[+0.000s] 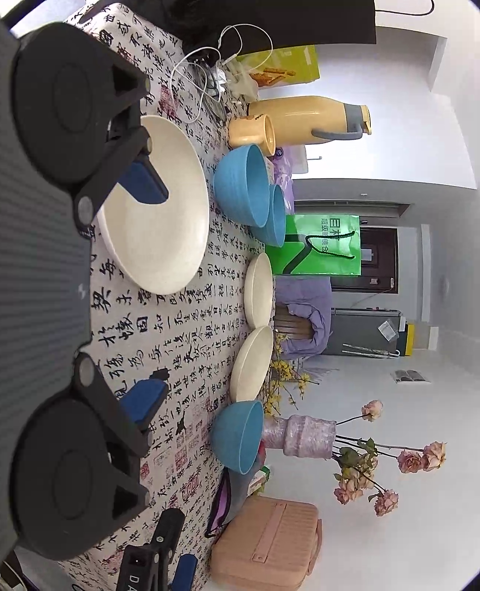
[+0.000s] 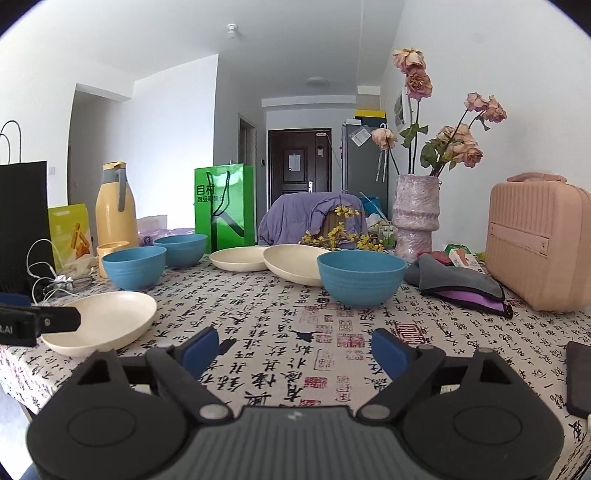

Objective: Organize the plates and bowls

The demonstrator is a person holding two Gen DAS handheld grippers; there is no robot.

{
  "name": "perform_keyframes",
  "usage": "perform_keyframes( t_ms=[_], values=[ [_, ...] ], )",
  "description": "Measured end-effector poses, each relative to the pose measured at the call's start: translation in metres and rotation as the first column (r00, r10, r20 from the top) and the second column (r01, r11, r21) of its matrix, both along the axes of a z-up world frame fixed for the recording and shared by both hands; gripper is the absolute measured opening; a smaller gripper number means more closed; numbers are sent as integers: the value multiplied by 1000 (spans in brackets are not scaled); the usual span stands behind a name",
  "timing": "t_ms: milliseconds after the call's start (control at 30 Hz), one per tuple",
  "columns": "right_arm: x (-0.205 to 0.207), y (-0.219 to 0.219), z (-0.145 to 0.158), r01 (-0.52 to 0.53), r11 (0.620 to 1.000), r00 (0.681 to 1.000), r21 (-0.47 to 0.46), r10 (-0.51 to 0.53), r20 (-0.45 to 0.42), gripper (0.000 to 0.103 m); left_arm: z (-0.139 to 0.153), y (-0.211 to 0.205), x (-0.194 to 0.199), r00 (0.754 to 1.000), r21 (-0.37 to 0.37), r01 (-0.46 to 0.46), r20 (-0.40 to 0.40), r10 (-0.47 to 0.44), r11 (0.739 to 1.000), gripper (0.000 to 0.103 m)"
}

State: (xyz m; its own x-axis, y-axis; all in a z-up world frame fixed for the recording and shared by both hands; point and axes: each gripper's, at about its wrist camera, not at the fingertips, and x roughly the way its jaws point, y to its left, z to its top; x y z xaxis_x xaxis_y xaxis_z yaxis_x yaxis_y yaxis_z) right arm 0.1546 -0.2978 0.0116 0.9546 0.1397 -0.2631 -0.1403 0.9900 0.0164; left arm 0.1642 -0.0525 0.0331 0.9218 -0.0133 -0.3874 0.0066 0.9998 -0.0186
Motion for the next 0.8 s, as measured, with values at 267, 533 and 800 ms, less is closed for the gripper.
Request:
perform_keyframes(
  t_ms=[267, 533, 800],
  values=[
    [64, -46, 33, 31, 999, 999, 11, -31, -32, 90, 24, -23, 82, 998, -4, 39, -52, -39, 999, 103],
    [183, -99, 81, -80, 997, 988, 18, 82, -129, 87, 40, -26, 198, 986, -89, 28, -163, -42, 996, 102],
    [375, -123, 94, -214, 975, 924, -63, 181, -338, 59, 43, -38, 325, 960, -166, 83, -252, -123, 983, 85]
  ],
)
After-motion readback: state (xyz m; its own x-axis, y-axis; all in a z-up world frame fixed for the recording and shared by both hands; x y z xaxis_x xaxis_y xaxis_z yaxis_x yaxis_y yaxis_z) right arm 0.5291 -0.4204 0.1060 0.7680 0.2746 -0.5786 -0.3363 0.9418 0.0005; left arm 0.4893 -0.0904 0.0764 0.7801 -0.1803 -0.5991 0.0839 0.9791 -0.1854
